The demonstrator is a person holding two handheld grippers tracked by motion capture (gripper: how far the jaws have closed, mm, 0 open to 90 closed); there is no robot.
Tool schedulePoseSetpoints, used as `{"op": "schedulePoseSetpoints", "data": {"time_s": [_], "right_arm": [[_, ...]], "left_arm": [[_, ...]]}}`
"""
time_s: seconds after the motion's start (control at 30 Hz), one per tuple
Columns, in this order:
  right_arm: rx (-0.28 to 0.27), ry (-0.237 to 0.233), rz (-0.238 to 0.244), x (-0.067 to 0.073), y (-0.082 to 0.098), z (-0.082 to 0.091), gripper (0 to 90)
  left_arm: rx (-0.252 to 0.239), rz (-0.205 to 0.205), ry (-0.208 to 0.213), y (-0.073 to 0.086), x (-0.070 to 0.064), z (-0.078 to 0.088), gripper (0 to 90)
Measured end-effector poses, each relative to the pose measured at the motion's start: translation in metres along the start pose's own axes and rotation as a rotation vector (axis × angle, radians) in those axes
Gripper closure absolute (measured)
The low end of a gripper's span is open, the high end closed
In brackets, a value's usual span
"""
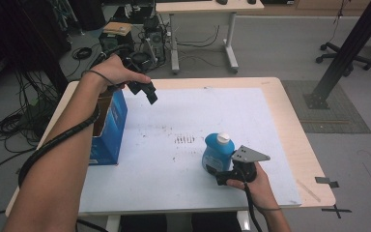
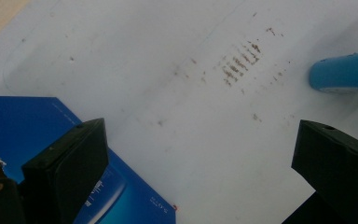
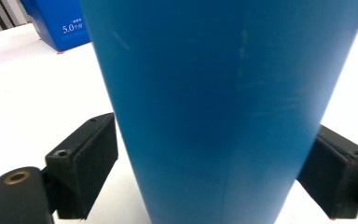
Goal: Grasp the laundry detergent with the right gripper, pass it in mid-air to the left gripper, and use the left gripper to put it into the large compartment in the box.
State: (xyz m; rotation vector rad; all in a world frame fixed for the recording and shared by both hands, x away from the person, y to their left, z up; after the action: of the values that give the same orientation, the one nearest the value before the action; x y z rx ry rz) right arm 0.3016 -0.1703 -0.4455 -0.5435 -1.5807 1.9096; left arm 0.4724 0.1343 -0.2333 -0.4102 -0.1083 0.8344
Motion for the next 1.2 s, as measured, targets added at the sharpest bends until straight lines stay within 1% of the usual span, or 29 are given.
{"op": "schedulePoseSetpoints", "data": {"time_s": [0.03, 0.1, 0.17, 0.23, 0.3, 0.37, 0.4, 0.67, 0.8, 0.83, 0.87, 0.9, 0.97, 1.0, 1.2], "right_arm": [[0.0, 0.0, 0.0, 0.0, 0.0, 0.0, 15.8], [-0.002, 0.001, 0.001, -0.0001, 0.0004, 0.0, 15.8], [-0.002, 0.002, 0.001, -0.0001, 0.0004, 0.0, 18.6], [-0.002, 0.002, 0.005, 0.0001, 0.0007, 0.0001, 18.6], [-0.003, 0.003, 0.007, 0.0001, 0.0006, 0.0002, 21.6], [-0.005, 0.005, 0.01, 0.0001, 0.0005, 0.0003, 21.6], [-0.005, 0.005, 0.01, 0.0001, 0.0005, 0.0003, 24.2], [-0.003, -0.001, 0.018, 0.0012, 0.0004, -0.0004, 27.6], [-0.001, 0.004, 0.024, 0.0013, 0.0011, -0.0008, 29.9], [-0.002, 0.007, 0.029, 0.0013, 0.0013, -0.0008, 34.8], [-0.002, 0.007, 0.029, 0.0013, 0.0013, -0.0008, 34.8], [-0.002, 0.008, 0.03, 0.0011, 0.0014, -0.0009, 38.6], [-0.003, 0.003, 0.031, 0.0012, 0.0016, -0.0013, 38.6], [-0.003, 0.003, 0.031, 0.0012, 0.0016, -0.0013, 40.4], [-0.006, 0.003, 0.033, 0.0011, 0.0017, -0.0012, 41.2]], "left_arm": [[0.0, -0.001, -0.001, -0.0003, -0.0006, 0.0, 4.1], [0.0, -0.001, -0.001, -0.0003, -0.0006, 0.0, 4.2], [0.002, -0.004, 0.001, -0.0005, -0.0013, 0.0006, 4.2], [0.002, -0.004, 0.001, -0.0005, -0.0013, 0.0006, 4.1], [0.001, -0.001, 0.0, -0.0003, -0.0015, 0.0011, 4.2], [0.001, -0.001, 0.0, -0.0003, -0.0015, 0.0011, 4.2], [0.001, -0.002, -0.001, -0.0002, -0.0017, 0.001, 4.2], [0.002, -0.002, 0.001, -0.0001, -0.0019, 0.0009, 4.2], [0.001, -0.002, 0.0, 0.0001, -0.0018, 0.0012, 4.2], [0.002, -0.003, 0.001, 0.0003, -0.0018, 0.0014, 4.2], [0.002, -0.003, 0.001, 0.0003, -0.0018, 0.0014, 4.2], [0.003, -0.004, 0.001, 0.0004, -0.0019, 0.0012, 4.2], [0.003, -0.004, 0.001, 0.0004, -0.0019, 0.0012, 4.2], [0.003, -0.004, 0.001, 0.0004, -0.0019, 0.0012, 4.2], [0.002, -0.004, 0.0, 0.0, -0.0023, 0.001, 4.2]]}}
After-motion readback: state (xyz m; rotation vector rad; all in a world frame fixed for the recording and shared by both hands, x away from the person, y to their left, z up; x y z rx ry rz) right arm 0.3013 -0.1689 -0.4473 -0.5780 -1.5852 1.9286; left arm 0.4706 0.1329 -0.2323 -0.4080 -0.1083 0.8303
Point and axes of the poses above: each handheld gripper's, and its own axes: z roughly backward along the jaws, y roughly out of its underside, x roughly to its left, the point moved 2 cm from there along -z, roughly forward along the jaws, and after that the axes turned 11 degrees about -x, right-handed, at the moved point
